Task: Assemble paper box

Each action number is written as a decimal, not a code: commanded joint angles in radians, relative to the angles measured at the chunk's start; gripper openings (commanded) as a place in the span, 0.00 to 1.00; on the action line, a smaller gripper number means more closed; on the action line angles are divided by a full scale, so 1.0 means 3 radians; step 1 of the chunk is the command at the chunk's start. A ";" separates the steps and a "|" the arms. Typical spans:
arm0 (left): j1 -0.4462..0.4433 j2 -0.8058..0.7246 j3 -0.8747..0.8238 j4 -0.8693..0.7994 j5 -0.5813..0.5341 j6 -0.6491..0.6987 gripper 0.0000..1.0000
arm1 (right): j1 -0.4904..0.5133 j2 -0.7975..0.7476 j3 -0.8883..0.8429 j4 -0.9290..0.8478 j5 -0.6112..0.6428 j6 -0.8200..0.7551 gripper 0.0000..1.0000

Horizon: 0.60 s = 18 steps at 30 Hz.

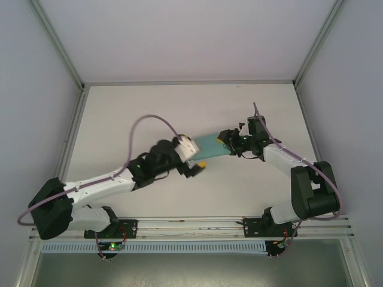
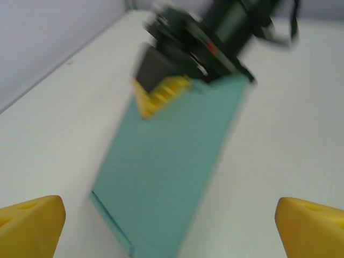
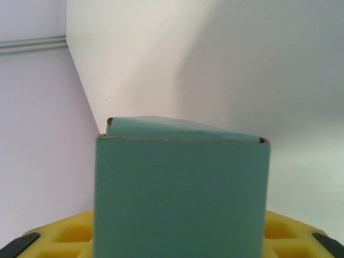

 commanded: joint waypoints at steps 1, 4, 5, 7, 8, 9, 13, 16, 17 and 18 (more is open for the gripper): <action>-0.0189 0.0260 0.0077 -0.0324 -0.0740 0.0971 1.00 | -0.0040 -0.0248 0.0076 -0.0453 -0.0276 0.0257 0.39; -0.0202 0.0473 0.0212 -0.0377 -0.0882 0.1015 1.00 | -0.0064 -0.0323 0.0142 -0.0719 -0.0296 0.0180 0.39; -0.0209 0.0528 0.0243 -0.0373 -0.0907 0.1044 1.00 | -0.0065 -0.0341 0.0140 -0.0735 -0.0313 0.0217 0.39; -0.0215 0.0628 0.0251 -0.0188 -0.1076 0.1053 1.00 | -0.0064 -0.0362 0.0113 -0.0723 -0.0394 0.0332 0.39; -0.0210 0.0655 0.0251 -0.0086 -0.1134 0.1033 1.00 | -0.0064 -0.0358 0.0102 -0.0726 -0.0437 0.0346 0.38; -0.0210 0.0661 0.0260 0.0014 -0.1125 0.0971 1.00 | -0.0064 -0.0355 0.0098 -0.0748 -0.0468 0.0342 0.38; -0.0214 0.0613 0.0218 0.0294 -0.0834 0.0864 0.93 | -0.0069 -0.0327 0.0077 -0.0806 -0.0551 0.0351 0.38; -0.0209 0.0602 0.0187 0.0368 -0.0775 0.0897 0.82 | -0.0066 -0.0317 0.0062 -0.0798 -0.0558 0.0351 0.38; -0.0202 0.0612 0.0194 0.0346 -0.0805 0.0908 0.77 | -0.0069 -0.0321 0.0056 -0.0764 -0.0567 0.0374 0.38; -0.0201 0.0625 0.0207 0.0319 -0.0840 0.0922 0.72 | -0.0069 -0.0322 0.0043 -0.0739 -0.0584 0.0383 0.38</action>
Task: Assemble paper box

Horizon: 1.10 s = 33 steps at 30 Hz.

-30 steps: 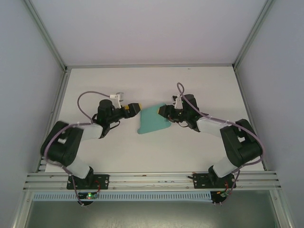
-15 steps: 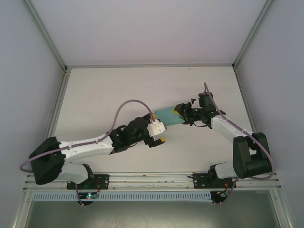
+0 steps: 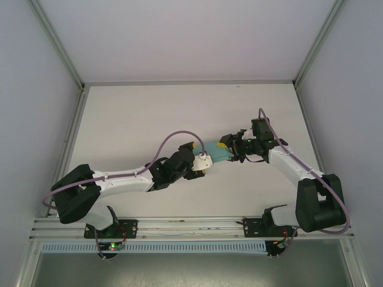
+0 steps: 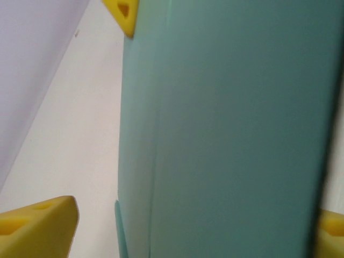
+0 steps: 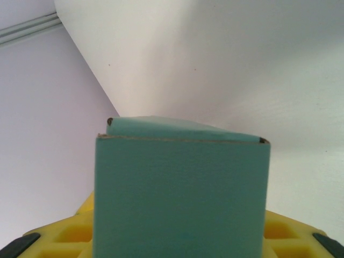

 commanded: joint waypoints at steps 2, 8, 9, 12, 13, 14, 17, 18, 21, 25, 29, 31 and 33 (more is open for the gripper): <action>0.0001 -0.0023 0.0074 0.0162 -0.0063 0.0066 0.64 | -0.0016 -0.0017 -0.0042 -0.0009 -0.0151 0.0104 0.39; 0.0023 -0.0098 0.0065 0.0076 0.0104 0.0030 0.53 | -0.0016 -0.0157 -0.0197 0.0222 -0.0149 0.0263 0.44; 0.0037 -0.0109 0.0069 0.0044 0.0143 0.0030 0.50 | -0.0016 -0.0193 -0.0229 0.0236 -0.0112 0.0292 0.49; 0.0146 -0.0157 0.0136 -0.0196 0.0336 0.0006 0.47 | -0.0017 -0.0363 -0.0343 0.0429 0.0047 0.0312 0.61; 0.0193 -0.0168 0.0195 -0.0357 0.0430 -0.0011 0.46 | -0.0020 -0.0425 -0.0370 0.0454 0.0134 0.0273 0.68; 0.0249 -0.0181 0.0271 -0.0568 0.0545 -0.0046 0.46 | -0.0029 -0.0501 -0.0391 0.0448 0.0253 0.0195 0.82; 0.0340 -0.0216 0.0444 -0.1066 0.0722 -0.0105 0.39 | -0.0114 -0.0698 -0.0365 0.0287 0.0581 -0.0342 0.98; 0.0370 -0.0234 0.0482 -0.1273 0.0855 -0.0057 0.40 | -0.0137 -0.0767 -0.0335 0.0246 0.0738 -0.0596 0.99; 0.0510 -0.0240 0.0627 -0.1947 0.1273 0.0112 0.44 | -0.0157 -0.1039 -0.0280 0.0407 0.1328 -0.1455 0.99; 0.0752 -0.0077 0.0914 -0.2717 0.1620 0.0160 0.40 | -0.0209 -0.1420 -0.0626 0.1301 0.1635 -0.1776 0.98; 0.0995 0.0170 0.1209 -0.3318 0.2168 0.0340 0.40 | -0.0201 -0.1446 -0.0408 0.1045 0.1227 -0.2443 0.99; 0.1055 0.0309 0.1334 -0.3472 0.2156 0.0396 0.40 | -0.0133 -0.1355 -0.0286 0.0776 0.0980 -0.2785 0.99; 0.1088 0.0464 0.1457 -0.3623 0.2097 0.0486 0.41 | -0.0033 -0.1223 -0.0178 0.0531 0.0842 -0.3004 0.99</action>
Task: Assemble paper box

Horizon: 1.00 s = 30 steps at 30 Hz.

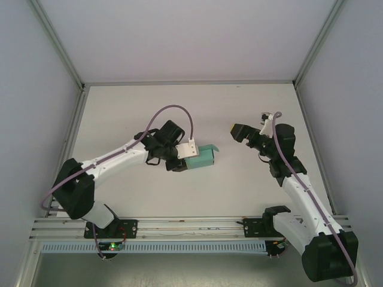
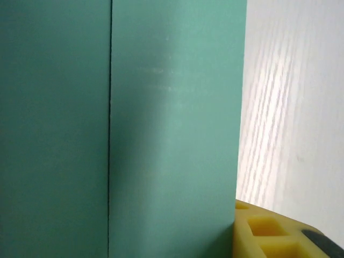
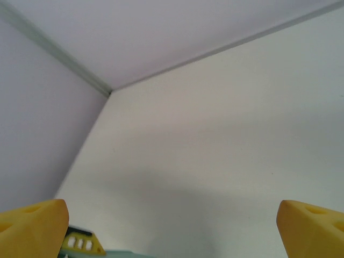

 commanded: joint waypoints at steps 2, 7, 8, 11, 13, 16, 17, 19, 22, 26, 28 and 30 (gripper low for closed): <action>0.0074 0.0276 0.0264 -0.0668 0.0159 0.0247 0.45 | 0.0203 0.0262 0.0229 -0.0397 -0.0467 -0.0861 0.95; 0.0091 0.0507 0.0443 -0.0826 0.0125 0.0252 0.46 | 0.0451 0.0636 0.0413 -0.0698 -0.0533 -0.1265 0.84; 0.0087 0.0526 0.0443 -0.0799 0.0122 0.0249 0.46 | 0.0528 0.0717 0.0472 -0.0841 -0.0461 -0.1367 0.83; 0.0089 0.0559 0.0450 -0.0768 0.0118 0.0245 0.46 | 0.0690 0.0947 0.0610 -0.1141 -0.0271 -0.1605 0.76; 0.0089 0.0569 0.0463 -0.0773 0.0134 0.0255 0.46 | 0.0756 0.1081 0.0691 -0.1259 -0.0137 -0.1646 0.69; 0.0097 0.0582 0.0474 -0.0764 0.0116 0.0270 0.46 | 0.0859 0.1238 0.0801 -0.1401 -0.0078 -0.1767 0.62; 0.0094 0.0587 0.0479 -0.0764 0.0104 0.0265 0.46 | 0.0894 0.1281 0.0827 -0.1443 -0.0079 -0.1815 0.59; 0.0094 0.0604 0.0488 -0.0774 0.0096 0.0255 0.46 | 0.0935 0.1341 0.0872 -0.1505 -0.0024 -0.1862 0.50; 0.0096 0.0624 0.0492 -0.0770 0.0101 0.0264 0.46 | 0.0953 0.1401 0.0914 -0.1591 0.0101 -0.1866 0.34; 0.0101 0.0669 0.0538 -0.0763 0.0090 0.0226 0.46 | 0.1000 0.1384 0.0927 -0.1636 0.0136 -0.1834 0.19; 0.0100 0.0697 0.0562 -0.0777 0.0090 0.0194 0.46 | 0.1047 0.1354 0.0932 -0.1648 0.0253 -0.1762 0.10; 0.0100 0.0744 0.0610 -0.0775 0.0064 0.0128 0.46 | 0.1111 0.1317 0.0953 -0.1655 0.0376 -0.1613 0.04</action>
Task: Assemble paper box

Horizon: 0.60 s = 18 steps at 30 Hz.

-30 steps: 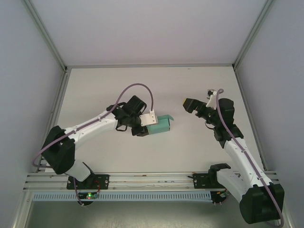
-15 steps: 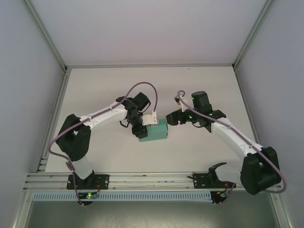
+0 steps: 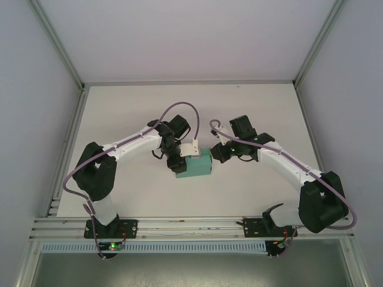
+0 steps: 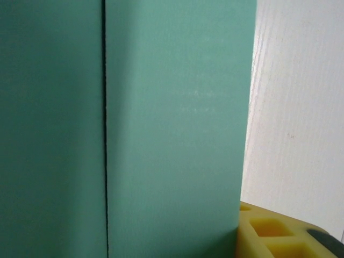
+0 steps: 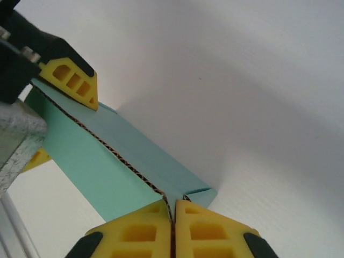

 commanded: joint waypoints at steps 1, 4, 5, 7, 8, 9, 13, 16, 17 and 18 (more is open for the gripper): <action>0.0039 0.0155 0.0083 -0.0151 -0.0065 -0.0093 0.46 | 0.0110 -0.0097 0.0088 -0.0112 0.0277 0.0217 0.03; 0.0037 0.0194 0.0132 -0.0122 -0.0052 -0.0163 0.46 | 0.0313 -0.0215 0.0003 0.0071 0.0575 0.0639 0.02; 0.0038 0.0193 0.0133 -0.0099 -0.0038 -0.0177 0.46 | 0.0417 -0.0259 -0.0076 0.0212 0.0685 0.0763 0.02; 0.0037 0.0184 0.0138 -0.0078 0.0011 -0.0176 0.46 | 0.0598 -0.0349 -0.0250 0.0445 0.1022 0.0961 0.02; 0.0041 0.0176 0.0138 -0.0063 0.0033 -0.0177 0.47 | 0.0697 -0.0389 -0.0342 0.0557 0.1321 0.1063 0.02; 0.0039 0.0173 0.0133 -0.0048 0.0042 -0.0187 0.47 | 0.0793 -0.0423 -0.0441 0.0677 0.1581 0.1119 0.00; 0.0038 0.0180 0.0126 -0.0024 0.0061 -0.0210 0.48 | 0.1011 -0.0448 -0.0874 0.1292 0.2013 0.1295 0.00; 0.0040 0.0181 0.0118 -0.0006 0.0059 -0.0255 0.48 | 0.1112 -0.0487 -0.1118 0.1629 0.2143 0.1451 0.00; 0.0039 0.0180 0.0113 -0.0001 0.0069 -0.0256 0.48 | 0.1170 -0.0516 -0.1190 0.1692 0.2249 0.1438 0.00; 0.0039 0.0175 0.0104 0.0011 0.0078 -0.0261 0.48 | 0.1224 -0.0541 -0.1253 0.1746 0.2349 0.1426 0.00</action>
